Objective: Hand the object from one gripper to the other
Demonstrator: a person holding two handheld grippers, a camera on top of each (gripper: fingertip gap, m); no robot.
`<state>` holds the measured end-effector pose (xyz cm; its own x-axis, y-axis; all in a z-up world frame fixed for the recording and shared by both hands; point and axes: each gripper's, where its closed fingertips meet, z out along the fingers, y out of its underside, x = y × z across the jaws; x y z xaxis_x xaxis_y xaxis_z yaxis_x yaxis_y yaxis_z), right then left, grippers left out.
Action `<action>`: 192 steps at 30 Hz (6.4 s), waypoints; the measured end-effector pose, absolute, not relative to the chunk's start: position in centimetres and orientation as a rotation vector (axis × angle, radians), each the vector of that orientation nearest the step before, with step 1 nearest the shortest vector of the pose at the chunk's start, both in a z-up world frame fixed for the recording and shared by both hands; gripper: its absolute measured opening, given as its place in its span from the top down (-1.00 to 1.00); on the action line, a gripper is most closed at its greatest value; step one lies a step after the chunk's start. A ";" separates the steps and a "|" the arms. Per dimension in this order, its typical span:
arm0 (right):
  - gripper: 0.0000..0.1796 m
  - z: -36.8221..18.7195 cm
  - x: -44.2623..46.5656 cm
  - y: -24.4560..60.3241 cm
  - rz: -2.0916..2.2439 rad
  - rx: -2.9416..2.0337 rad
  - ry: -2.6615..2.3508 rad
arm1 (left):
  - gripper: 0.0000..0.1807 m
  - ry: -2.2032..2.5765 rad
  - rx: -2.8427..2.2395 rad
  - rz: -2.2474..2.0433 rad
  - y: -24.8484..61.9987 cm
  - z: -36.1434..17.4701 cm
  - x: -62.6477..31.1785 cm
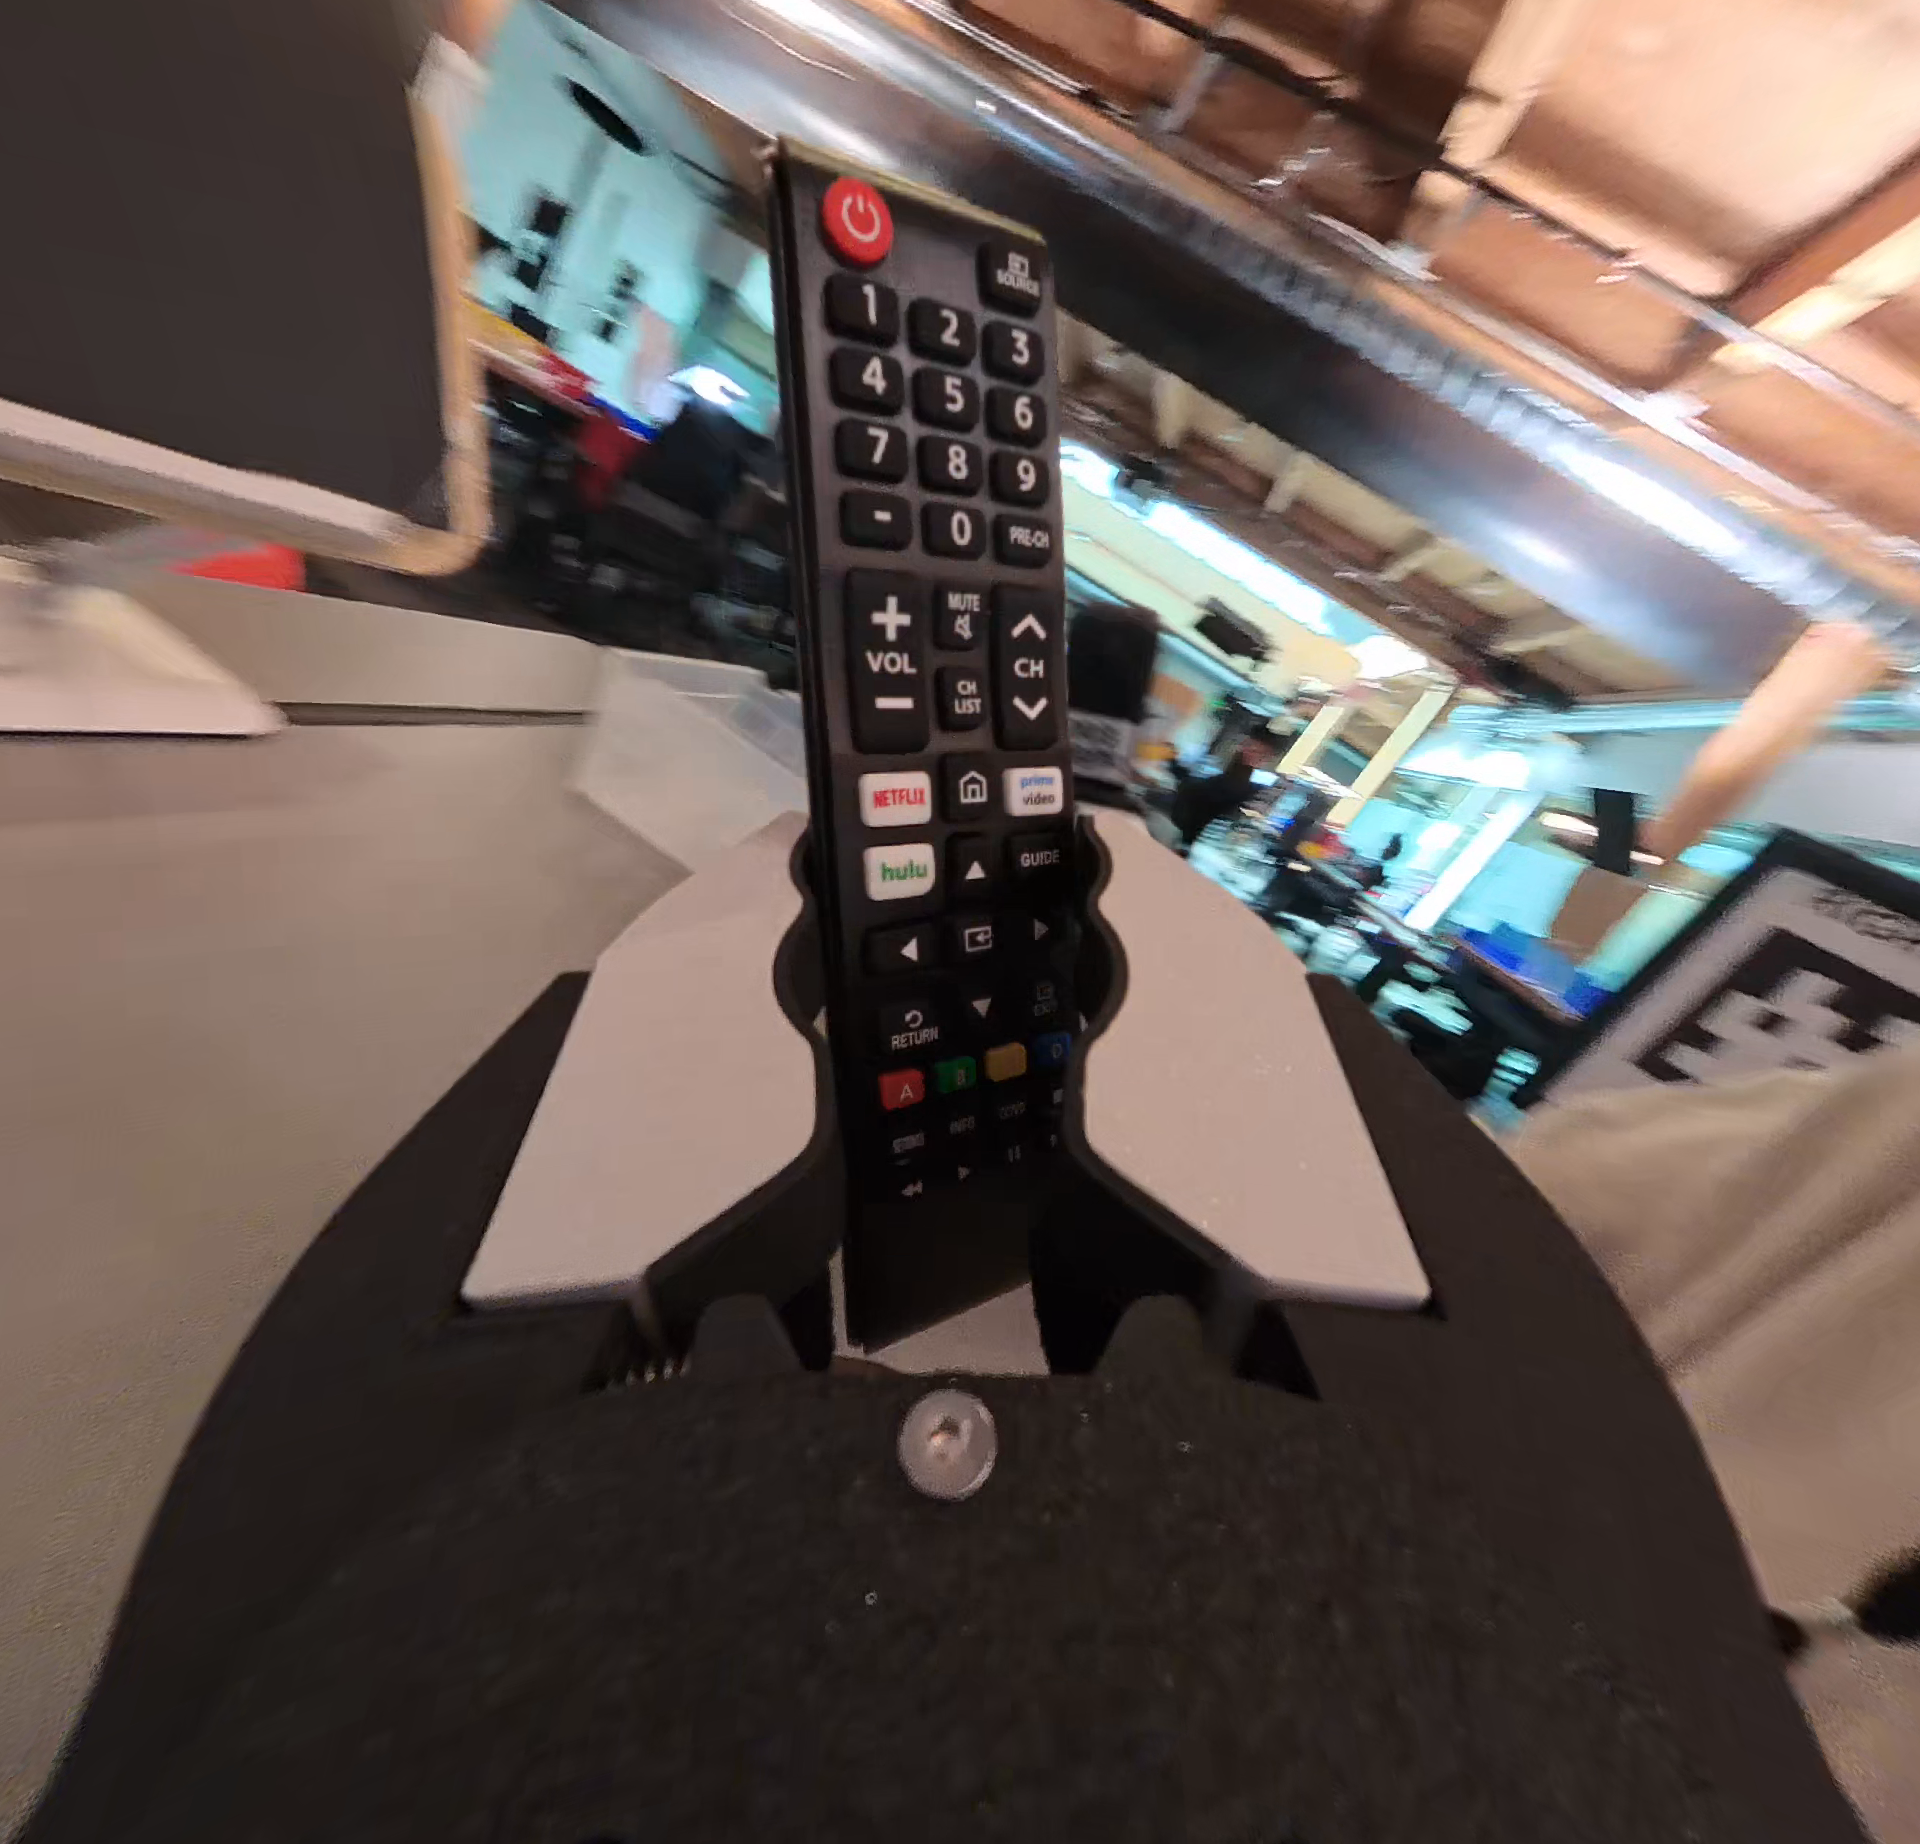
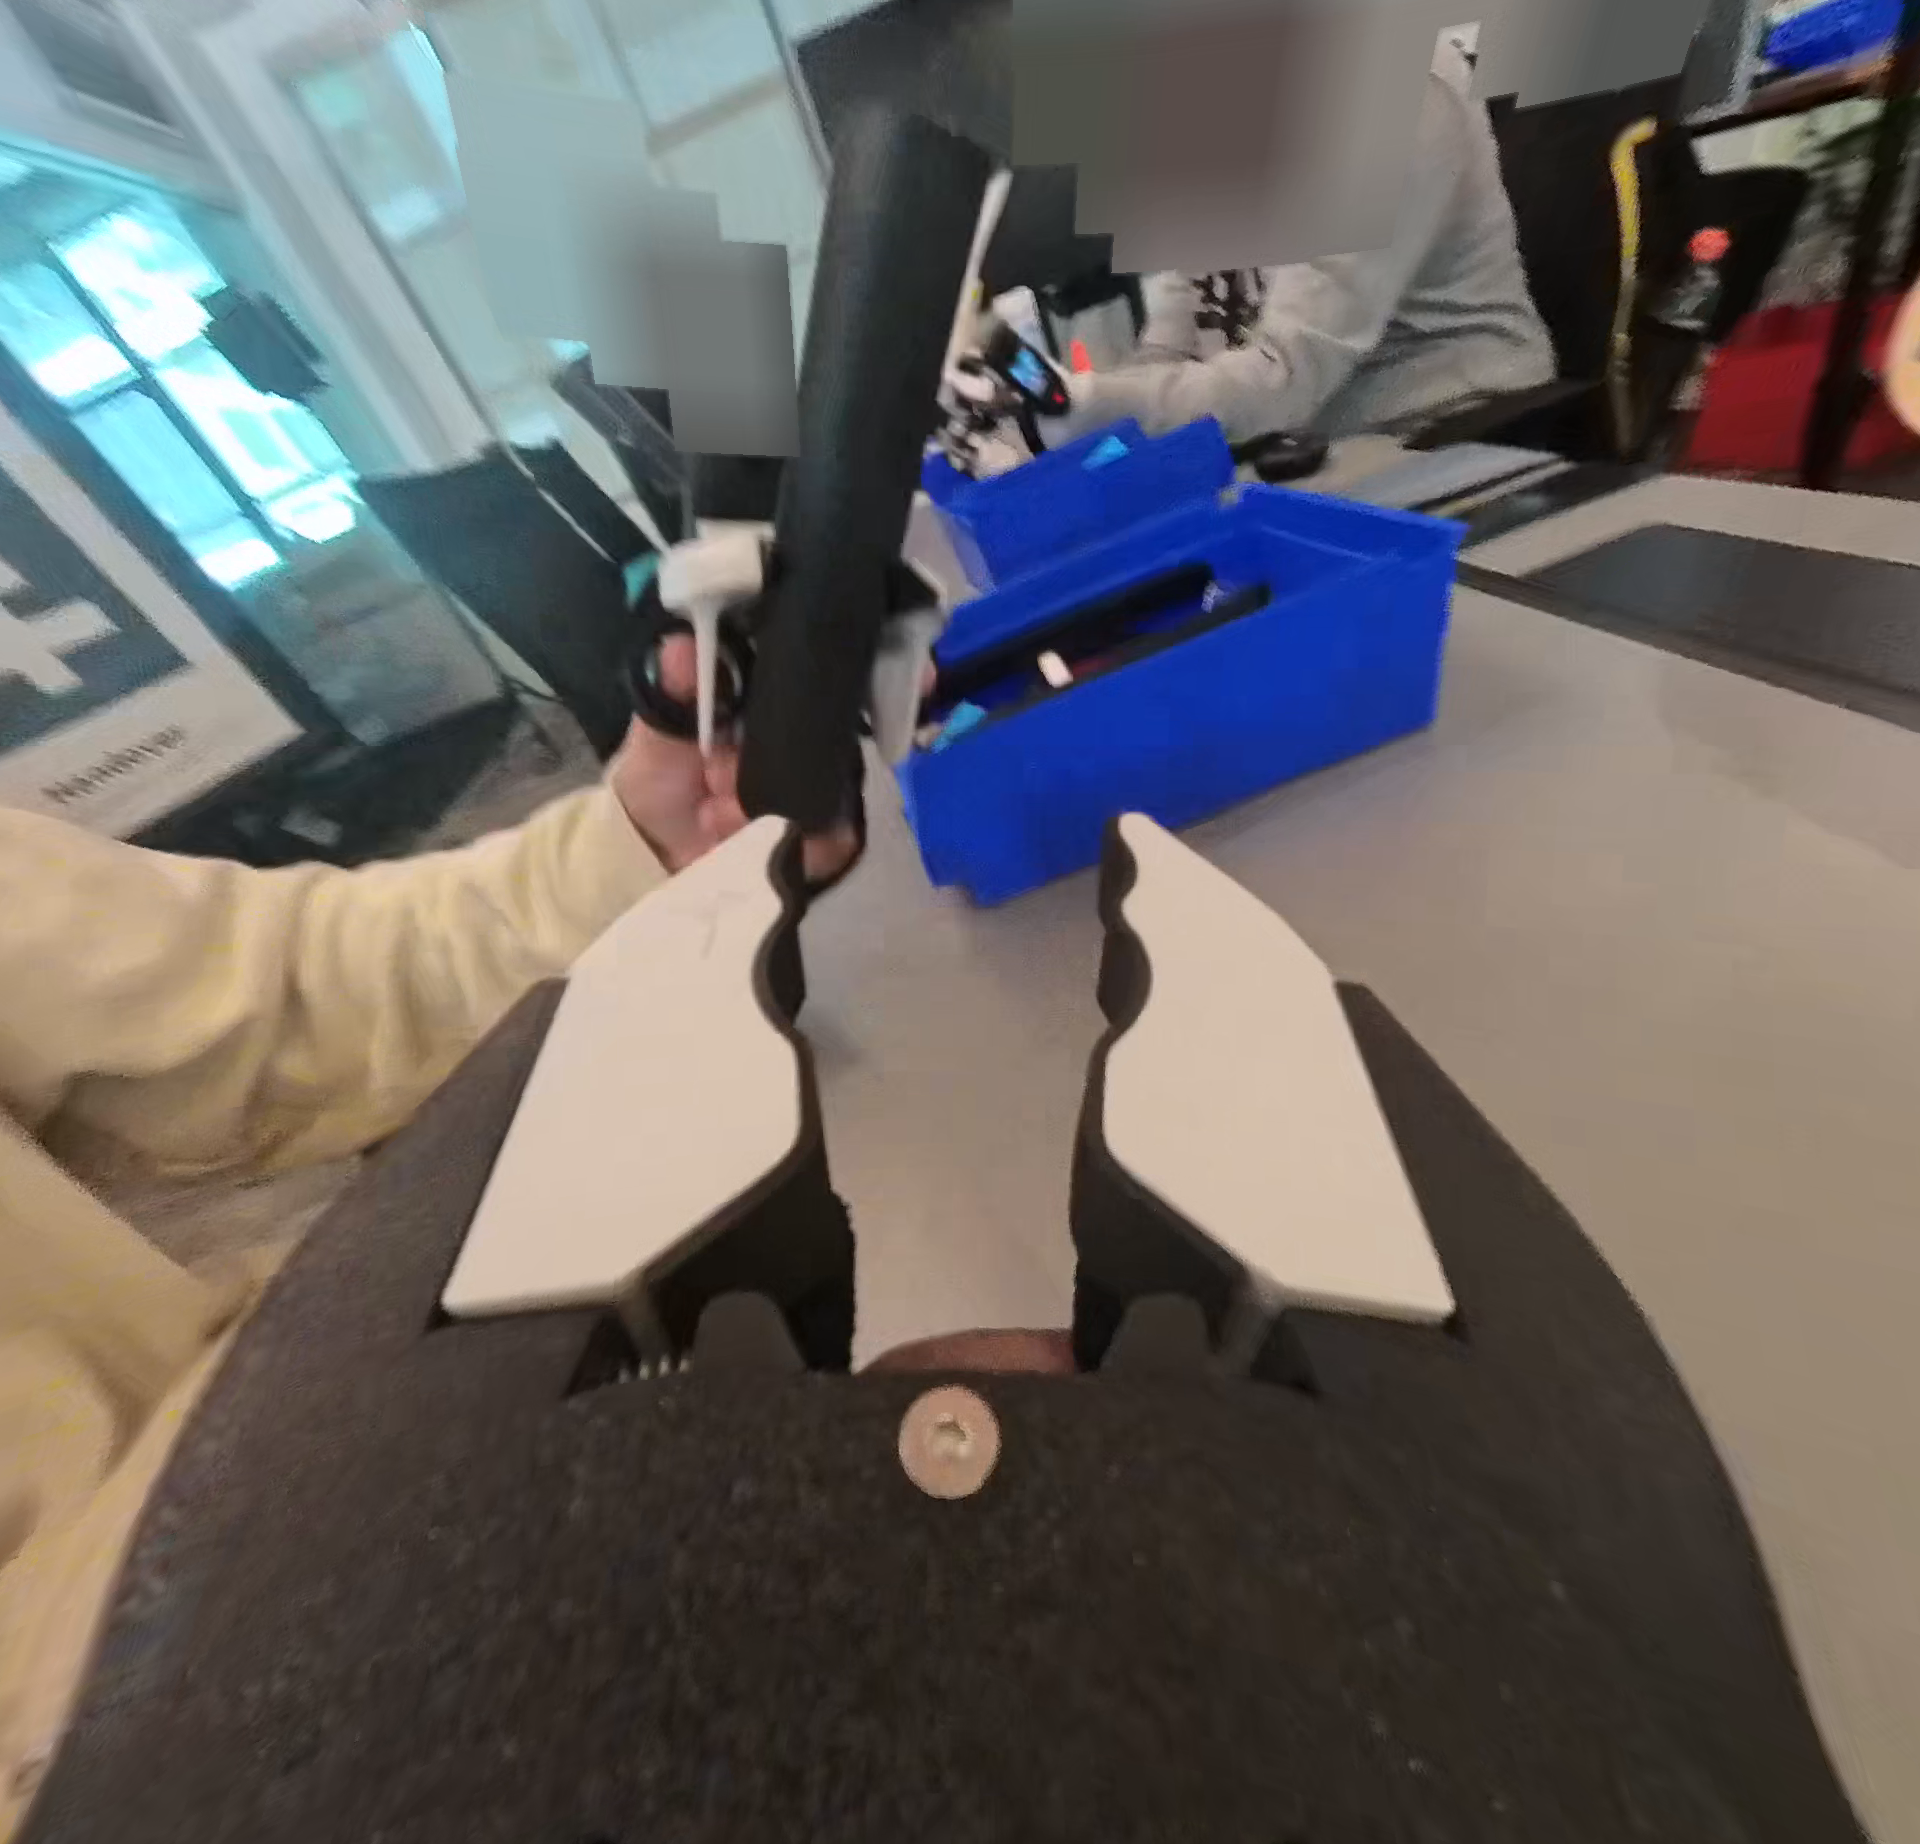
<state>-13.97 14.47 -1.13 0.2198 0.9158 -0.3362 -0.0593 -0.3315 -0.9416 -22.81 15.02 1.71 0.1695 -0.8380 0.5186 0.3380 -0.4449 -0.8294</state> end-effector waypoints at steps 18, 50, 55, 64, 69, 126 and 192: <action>0.47 0.6 -17.8 9.9 1.903 -1.284 -0.991 | 0.50 0.745 -1.401 -2.006 8.1 -0.9 -14.6; 0.47 2.9 -14.2 17.5 1.996 -1.293 -0.064 | 0.48 0.883 -1.324 -0.304 11.6 -2.3 -18.8; 0.46 1.9 -16.2 16.3 2.138 -1.293 -0.018 | 0.52 0.863 -1.310 -0.301 11.7 -1.9 -19.0; 0.46 -0.4 -17.0 16.6 2.242 -1.351 0.045 | 0.76 0.888 -1.281 -0.262 12.1 -2.2 -19.9; 0.31 -1.7 -16.6 16.2 2.044 -1.487 -0.297 | 0.76 0.853 -1.327 -0.398 12.5 -2.5 -20.8; 0.74 -4.1 -16.0 14.0 0.665 -1.867 -1.190 | 0.42 1.067 -1.453 0.341 17.1 -8.3 -23.3; 0.43 -5.3 -17.8 4.6 1.867 -1.648 -1.409 | 0.41 1.788 -1.482 -0.935 8.1 -0.6 -19.6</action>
<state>-17.78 4.57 -5.32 -0.3106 0.7366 -0.6008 0.3754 -0.4857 -0.7895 -19.57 8.08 -0.55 -0.1710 -0.9849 -0.0268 -0.5401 0.1164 -0.8335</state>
